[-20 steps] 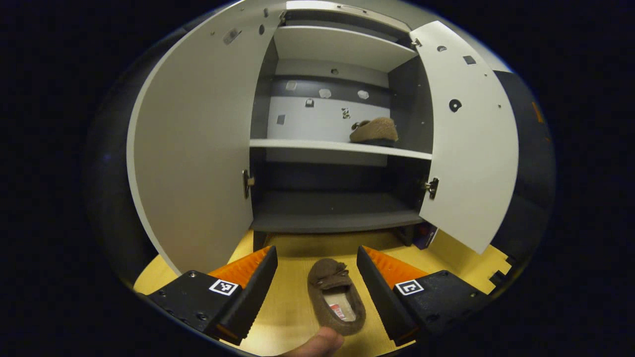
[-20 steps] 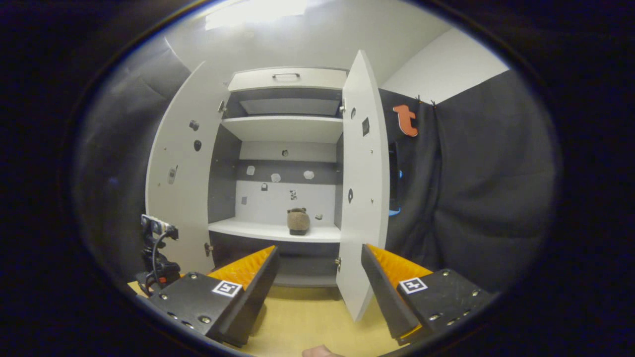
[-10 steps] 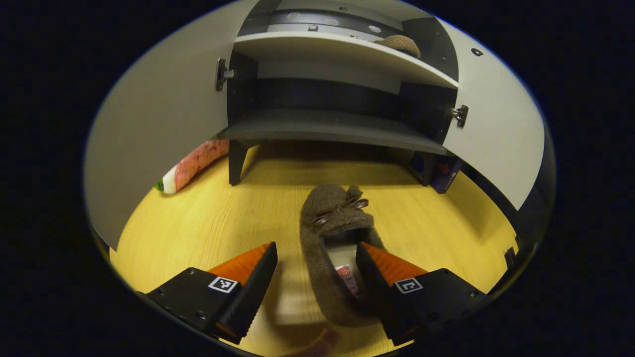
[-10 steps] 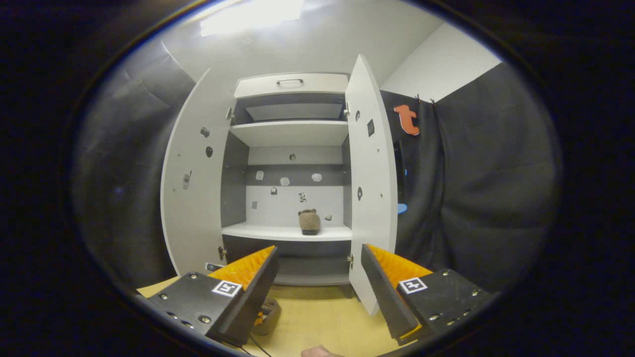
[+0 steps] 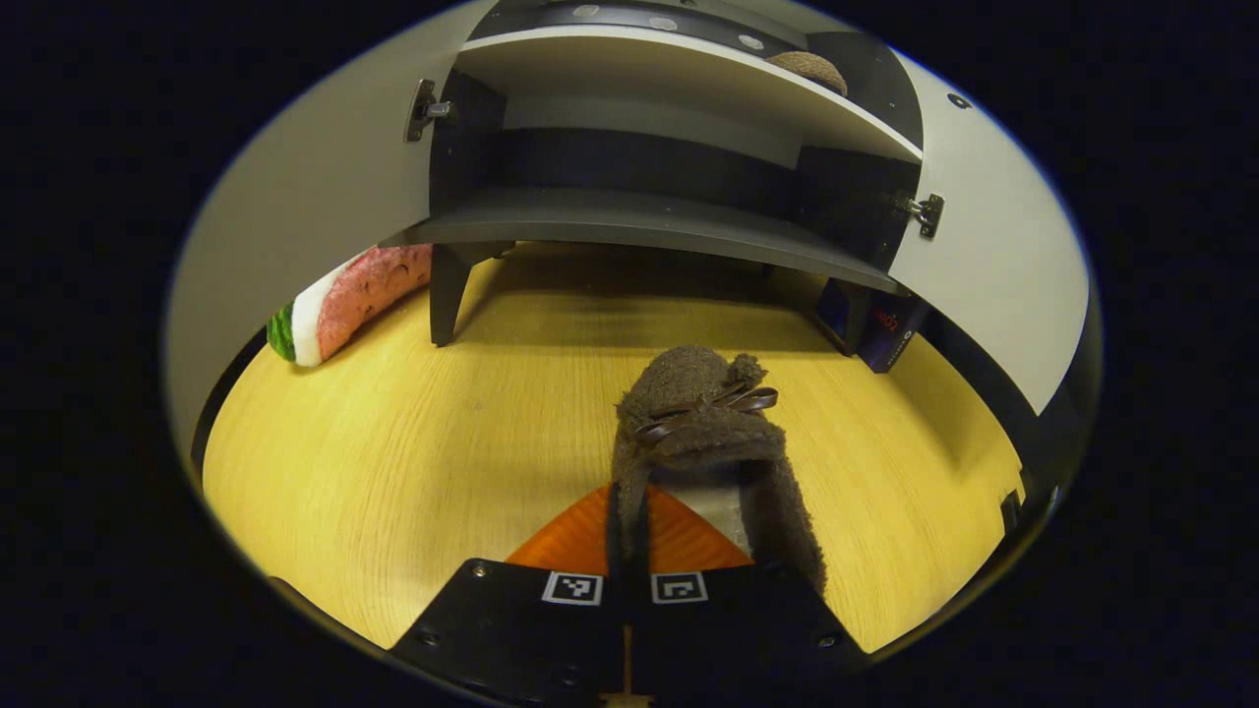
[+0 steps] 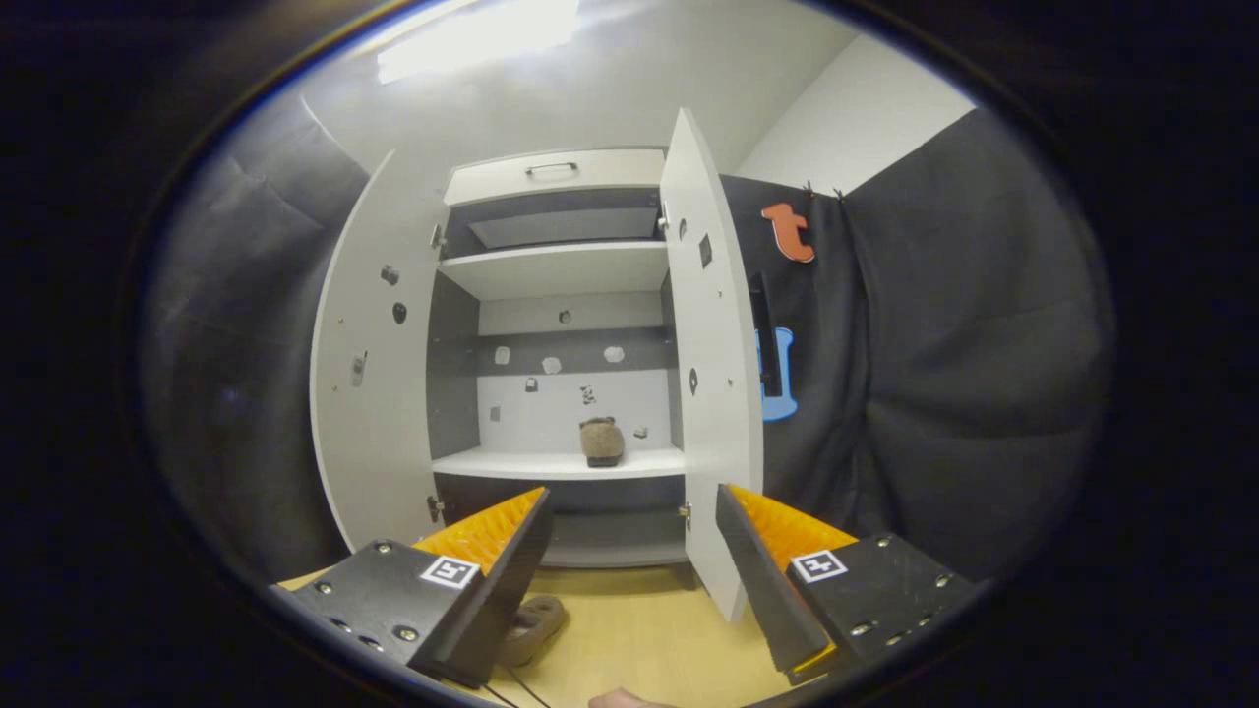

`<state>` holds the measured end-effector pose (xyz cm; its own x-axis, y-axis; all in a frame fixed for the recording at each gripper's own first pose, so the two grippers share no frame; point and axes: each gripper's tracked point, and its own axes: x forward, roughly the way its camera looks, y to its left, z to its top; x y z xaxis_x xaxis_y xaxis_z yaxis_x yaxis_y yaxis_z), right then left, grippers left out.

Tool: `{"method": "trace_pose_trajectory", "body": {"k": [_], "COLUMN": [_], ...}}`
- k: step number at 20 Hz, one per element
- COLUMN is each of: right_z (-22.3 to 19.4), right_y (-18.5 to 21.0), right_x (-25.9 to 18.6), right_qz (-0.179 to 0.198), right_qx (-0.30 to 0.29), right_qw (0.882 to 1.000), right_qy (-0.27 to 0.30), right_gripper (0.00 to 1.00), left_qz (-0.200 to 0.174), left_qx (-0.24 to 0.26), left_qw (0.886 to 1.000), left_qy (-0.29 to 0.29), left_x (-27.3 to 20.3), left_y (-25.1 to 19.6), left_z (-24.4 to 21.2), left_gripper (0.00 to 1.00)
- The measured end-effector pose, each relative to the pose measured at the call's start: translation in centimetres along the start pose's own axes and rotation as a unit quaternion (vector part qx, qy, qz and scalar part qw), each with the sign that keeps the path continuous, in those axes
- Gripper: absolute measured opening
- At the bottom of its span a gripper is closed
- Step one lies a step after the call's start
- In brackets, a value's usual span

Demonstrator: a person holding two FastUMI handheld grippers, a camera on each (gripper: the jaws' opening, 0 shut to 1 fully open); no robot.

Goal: Grab one shoe with the right hand and put it into the shoe cabinet, grab the other shoe with the left hand and put it into the shoe cabinet; then close the right door with the right hand and the left door with the left hand.

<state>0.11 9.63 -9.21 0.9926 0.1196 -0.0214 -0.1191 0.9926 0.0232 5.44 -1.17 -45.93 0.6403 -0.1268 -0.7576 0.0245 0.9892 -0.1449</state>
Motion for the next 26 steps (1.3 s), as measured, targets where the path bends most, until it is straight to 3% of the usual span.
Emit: {"method": "trace_pose_trajectory", "body": {"k": [4,10,17,20,23,26], "right_z": [-1.1,-2.3,-4.0,-3.8,-3.4,-3.2], "right_y": [0.1,0.5,-1.3,-3.0,-4.5,-5.0], "right_x": [0.3,1.5,0.9,0.4,-0.4,-1.2], "right_qz": [0.012,0.021,0.025,0.005,-0.017,-0.018], "right_qx": [0.005,0.033,0.052,0.057,0.044,0.051], "right_qw": [1.000,0.999,0.998,0.998,0.999,0.998], "right_qy": [0.009,0.013,0.036,0.034,0.024,0.021], "right_gripper": [0.96,0.99,1.00,0.99,0.99,0.99], "left_qz": [-0.001,-0.009,-0.024,-0.032,-0.020,0.015], "left_qx": [0.003,0.028,0.038,0.036,0.028,0.034], "left_qw": [1.000,0.995,0.977,0.970,0.964,0.954], "left_qy": [-0.013,-0.095,-0.208,-0.238,-0.265,-0.299], "left_x": [-1.6,-7.4,-15.1,-17.4,-19.0,-20.0], "left_y": [-0.9,-3.1,-5.0,-5.7,-5.3,-4.0], "left_z": [0.8,6.1,15.3,19.1,23.5,28.3], "left_gripper": [0.01,0.01,0.01,0.00,0.00,0.00]}}
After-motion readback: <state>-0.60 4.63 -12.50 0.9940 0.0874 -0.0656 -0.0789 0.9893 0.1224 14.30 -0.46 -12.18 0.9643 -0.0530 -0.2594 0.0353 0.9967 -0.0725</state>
